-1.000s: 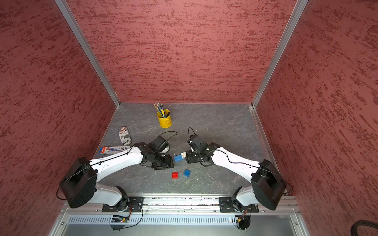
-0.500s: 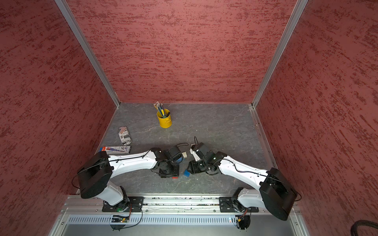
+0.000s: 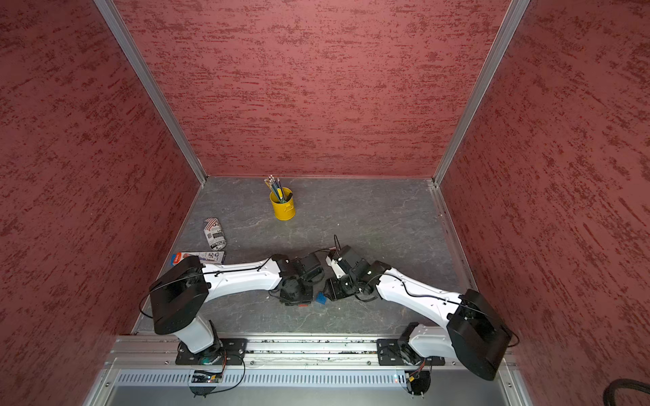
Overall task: Assemble the letter y with lego
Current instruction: Pick up the lego brick from the center of the board.
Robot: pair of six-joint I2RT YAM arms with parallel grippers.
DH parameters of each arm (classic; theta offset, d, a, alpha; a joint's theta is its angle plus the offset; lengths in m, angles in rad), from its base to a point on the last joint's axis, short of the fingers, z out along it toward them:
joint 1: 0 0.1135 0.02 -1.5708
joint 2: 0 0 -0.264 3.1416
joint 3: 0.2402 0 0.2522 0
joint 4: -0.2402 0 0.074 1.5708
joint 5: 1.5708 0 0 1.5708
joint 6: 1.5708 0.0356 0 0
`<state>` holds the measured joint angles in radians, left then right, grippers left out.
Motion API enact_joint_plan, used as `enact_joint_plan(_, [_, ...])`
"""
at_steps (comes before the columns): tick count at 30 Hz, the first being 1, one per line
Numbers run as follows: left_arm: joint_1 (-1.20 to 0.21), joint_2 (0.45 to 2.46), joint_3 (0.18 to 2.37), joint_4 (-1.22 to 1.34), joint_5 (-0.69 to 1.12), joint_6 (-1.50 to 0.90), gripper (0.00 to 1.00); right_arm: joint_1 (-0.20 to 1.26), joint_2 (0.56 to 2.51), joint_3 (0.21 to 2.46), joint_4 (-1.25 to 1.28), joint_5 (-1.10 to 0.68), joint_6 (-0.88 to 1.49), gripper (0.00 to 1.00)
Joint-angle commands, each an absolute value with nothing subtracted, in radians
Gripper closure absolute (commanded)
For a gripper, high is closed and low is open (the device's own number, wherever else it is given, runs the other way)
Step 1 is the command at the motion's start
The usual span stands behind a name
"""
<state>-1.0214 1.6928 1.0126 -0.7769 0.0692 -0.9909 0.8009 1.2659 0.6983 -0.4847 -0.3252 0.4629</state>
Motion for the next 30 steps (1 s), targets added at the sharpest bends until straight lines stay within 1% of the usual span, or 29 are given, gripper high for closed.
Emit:
enact_joint_plan(1, [-1.026, 1.697, 1.038, -0.807, 0.052, -0.989, 0.56, 0.794, 1.253, 0.696, -0.492, -0.304, 0.448, 0.49])
enact_joint_plan(4, [-1.025, 1.695, 1.045, -0.817, 0.045, -0.979, 0.56, 0.793, 1.261, 0.694, -0.488, -0.306, 0.451, 0.49])
enact_joint_plan(7, [-1.022, 1.686, 1.035, -0.814, 0.046, -0.974, 0.59, 0.793, 1.266, 0.698, -0.484, -0.305, 0.453, 0.49])
enact_joint_plan(9, [-1.017, 1.679, 1.028, -0.804, 0.051, -0.967, 0.66, 0.793, 1.269, 0.701, -0.483, -0.299, 0.455, 0.49])
enact_joint_plan(12, [-1.011, 1.663, 1.02, -0.801, 0.047, -0.958, 0.73, 0.793, 1.276, 0.703, -0.482, -0.293, 0.459, 0.49])
enact_joint_plan(15, [-0.994, 1.644, 1.004, -0.792, 0.055, -0.948, 0.76, 0.792, 1.273, 0.699, -0.471, -0.288, 0.467, 0.49])
enact_joint_plan(18, [-0.977, 1.621, 0.994, -0.8, 0.055, -0.936, 0.79, 0.789, 1.273, 0.695, -0.46, -0.285, 0.479, 0.49])
enact_joint_plan(22, [-0.932, 1.568, 0.988, -0.824, 0.043, -0.906, 0.79, 0.788, 1.273, 0.695, -0.437, -0.294, 0.494, 0.49])
enact_joint_plan(30, [-0.768, 1.468, 0.968, -0.812, 0.077, -0.83, 0.79, 0.787, 1.285, 0.701, -0.379, -0.342, 0.487, 0.49])
